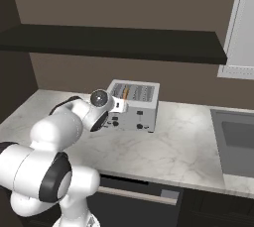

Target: Start the toaster. Once the lever pops up, take the bread to the plate on the dining counter.

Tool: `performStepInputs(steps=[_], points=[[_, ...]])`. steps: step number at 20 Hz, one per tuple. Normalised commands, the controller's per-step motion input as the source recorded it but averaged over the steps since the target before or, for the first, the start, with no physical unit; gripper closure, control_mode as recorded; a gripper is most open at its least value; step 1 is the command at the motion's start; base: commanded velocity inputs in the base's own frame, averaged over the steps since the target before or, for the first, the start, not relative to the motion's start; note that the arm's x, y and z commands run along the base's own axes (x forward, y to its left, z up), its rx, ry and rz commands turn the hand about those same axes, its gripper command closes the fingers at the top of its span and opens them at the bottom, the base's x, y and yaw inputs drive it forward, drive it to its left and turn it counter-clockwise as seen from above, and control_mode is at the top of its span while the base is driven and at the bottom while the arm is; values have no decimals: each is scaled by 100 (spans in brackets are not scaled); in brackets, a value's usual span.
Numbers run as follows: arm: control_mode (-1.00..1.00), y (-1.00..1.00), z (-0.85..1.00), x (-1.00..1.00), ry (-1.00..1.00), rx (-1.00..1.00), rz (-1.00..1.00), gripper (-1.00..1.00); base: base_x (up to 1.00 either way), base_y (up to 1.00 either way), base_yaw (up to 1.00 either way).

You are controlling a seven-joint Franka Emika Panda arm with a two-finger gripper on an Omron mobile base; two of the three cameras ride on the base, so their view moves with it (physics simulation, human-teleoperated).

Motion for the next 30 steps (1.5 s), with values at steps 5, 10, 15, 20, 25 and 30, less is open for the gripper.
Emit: performStepInputs(steps=[5, 10, 15, 20, 25, 30], points=[[-100, 0, 1, -6, -6, -5, 0, -100, 0, 0, 0], [-100, -1, 21, 0, -6, -5, 0, -100, 0, 0, 0], [-100, -3, 34, 0, -3, -3, -1, -100, 0, 0, 0], [-100, -14, 31, 0, 0, 0, 0, -100, 0, 0, 0], [-100, -23, 21, 8, 0, 0, 0, -100, 0, 0, 0], [-100, -18, 0, 29, 0, 0, 0, -100, 0, 0, 0]])
